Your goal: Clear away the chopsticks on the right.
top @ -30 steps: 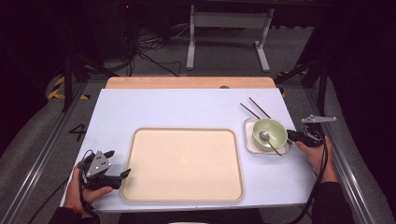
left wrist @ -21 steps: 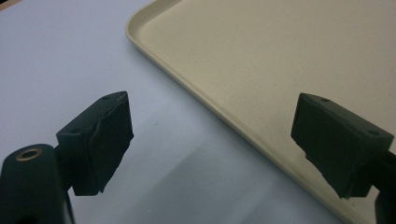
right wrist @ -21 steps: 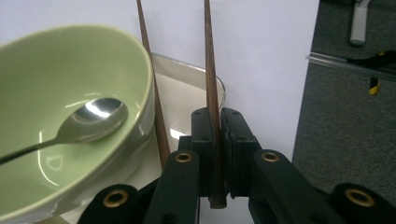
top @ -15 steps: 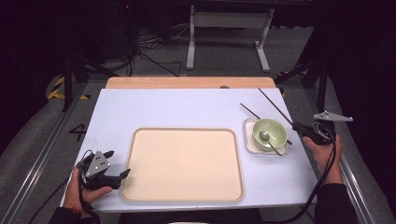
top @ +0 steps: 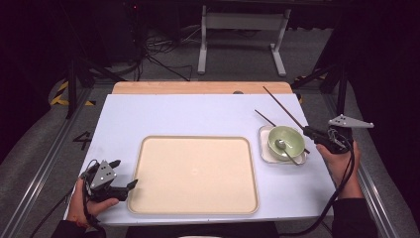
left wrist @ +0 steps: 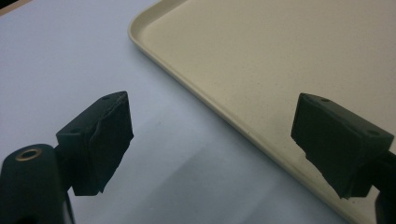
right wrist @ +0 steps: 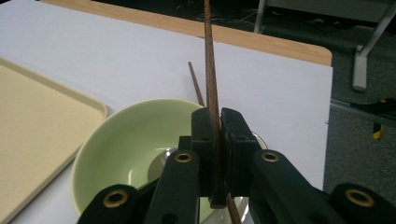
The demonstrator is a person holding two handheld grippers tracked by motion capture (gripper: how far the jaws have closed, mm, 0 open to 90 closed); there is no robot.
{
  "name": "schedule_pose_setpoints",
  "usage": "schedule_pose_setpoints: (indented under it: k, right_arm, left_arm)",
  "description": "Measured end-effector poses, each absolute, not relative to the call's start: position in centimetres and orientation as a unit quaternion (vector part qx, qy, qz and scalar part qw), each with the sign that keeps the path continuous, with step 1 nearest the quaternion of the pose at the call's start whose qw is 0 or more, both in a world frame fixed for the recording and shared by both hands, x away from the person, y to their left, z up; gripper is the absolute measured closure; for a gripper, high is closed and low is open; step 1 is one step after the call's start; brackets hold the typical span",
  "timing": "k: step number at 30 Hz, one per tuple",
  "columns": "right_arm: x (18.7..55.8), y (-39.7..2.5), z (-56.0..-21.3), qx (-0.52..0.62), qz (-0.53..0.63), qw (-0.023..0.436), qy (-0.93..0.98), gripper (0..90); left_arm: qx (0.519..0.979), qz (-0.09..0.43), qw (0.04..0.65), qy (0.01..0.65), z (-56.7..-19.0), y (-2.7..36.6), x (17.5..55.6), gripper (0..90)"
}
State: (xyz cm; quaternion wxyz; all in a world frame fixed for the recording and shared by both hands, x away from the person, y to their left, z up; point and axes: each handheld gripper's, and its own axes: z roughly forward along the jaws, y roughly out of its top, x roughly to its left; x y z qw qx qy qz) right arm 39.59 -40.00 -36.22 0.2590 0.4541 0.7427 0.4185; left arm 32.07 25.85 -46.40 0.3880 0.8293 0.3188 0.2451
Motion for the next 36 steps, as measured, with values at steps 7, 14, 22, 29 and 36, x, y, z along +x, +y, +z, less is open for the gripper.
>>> schedule_pose_setpoints:
  k: [7, 14, 22, 29, 36]
  right_arm:
    - [39.0, -38.3, -35.7, 0.436, 0.419, 0.253, 0.755, 85.3]
    - [38.4, -35.9, -35.3, 0.408, 0.419, 0.245, 0.773, 85.3]
    - [37.8, -33.9, -35.2, 0.387, 0.418, 0.234, 0.788, 85.3]
    - [37.4, -32.6, -35.3, 0.37, 0.416, 0.225, 0.8, 85.3]
    - [36.9, -30.7, -35.8, 0.349, 0.408, 0.215, 0.816, 85.2]
  left_arm:
    - [0.829, 0.245, 0.388, 0.319, -46.4, 25.9, 32.1, 13.6]
    - [0.829, 0.244, 0.388, 0.319, -46.4, 25.8, 32.1, 13.5]
    - [0.828, 0.243, 0.391, 0.32, -46.4, 25.9, 32.1, 13.4]
    - [0.829, 0.243, 0.391, 0.319, -46.4, 25.9, 32.1, 13.4]
    - [0.829, 0.243, 0.39, 0.32, -46.4, 25.8, 32.1, 13.4]
